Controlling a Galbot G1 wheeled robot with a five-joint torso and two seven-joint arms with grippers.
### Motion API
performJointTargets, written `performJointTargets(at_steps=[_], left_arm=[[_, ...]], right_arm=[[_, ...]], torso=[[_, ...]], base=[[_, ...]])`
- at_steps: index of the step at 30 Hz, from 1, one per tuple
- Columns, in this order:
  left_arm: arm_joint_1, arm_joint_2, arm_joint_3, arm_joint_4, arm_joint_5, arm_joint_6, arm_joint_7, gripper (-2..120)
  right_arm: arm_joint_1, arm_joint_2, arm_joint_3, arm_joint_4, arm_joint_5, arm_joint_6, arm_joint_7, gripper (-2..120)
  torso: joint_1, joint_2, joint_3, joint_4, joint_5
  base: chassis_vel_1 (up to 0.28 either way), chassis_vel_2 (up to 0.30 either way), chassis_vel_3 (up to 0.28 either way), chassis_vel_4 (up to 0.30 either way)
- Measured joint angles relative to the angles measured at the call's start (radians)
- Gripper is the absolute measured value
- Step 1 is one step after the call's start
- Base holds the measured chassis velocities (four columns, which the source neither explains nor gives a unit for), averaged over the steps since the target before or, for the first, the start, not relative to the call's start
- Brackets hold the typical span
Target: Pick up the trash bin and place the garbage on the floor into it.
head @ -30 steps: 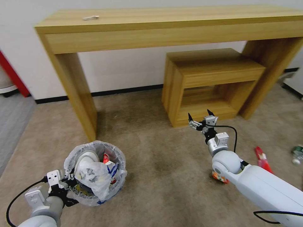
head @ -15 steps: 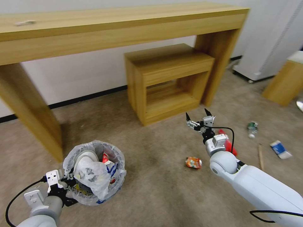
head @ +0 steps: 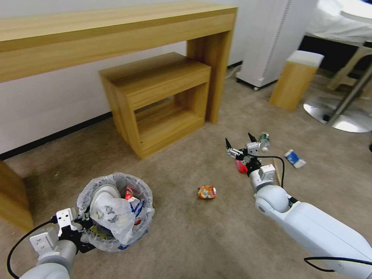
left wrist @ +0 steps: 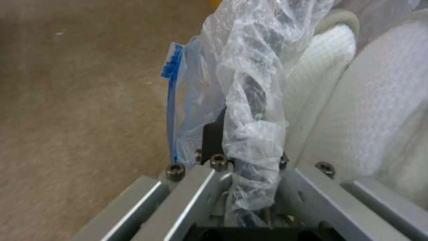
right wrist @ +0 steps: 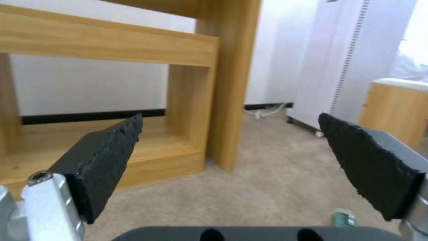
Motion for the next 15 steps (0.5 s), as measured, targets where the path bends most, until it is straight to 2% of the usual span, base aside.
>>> performJointTargets(at_steps=[4, 10, 15], left_arm=[[0.000, -0.003, 0.000, 0.001, 0.004, 0.000, 0.000, 0], [0.005, -0.007, 0.001, -0.001, 0.007, 0.000, 0.000, 0], [0.008, -0.007, 0.000, -0.008, 0.008, 0.000, 0.000, 0]], right_arm=[[0.000, 0.000, -0.001, -0.003, 0.000, 0.013, -0.008, 100], [-0.006, -0.002, 0.000, -0.003, -0.001, 0.021, -0.012, 100], [-0.016, -0.006, 0.008, 0.009, -0.002, 0.024, -0.013, 100]], torso=[[0.000, 0.000, 0.000, -0.0008, 0.0001], [0.000, 0.000, 0.000, 0.0003, 0.0001], [0.000, 0.000, 0.000, 0.0000, 0.0000]], base=[[-0.081, -0.082, -0.083, -0.073], [-0.026, -0.018, -0.017, -0.018], [0.000, 0.000, 0.000, 0.000]])
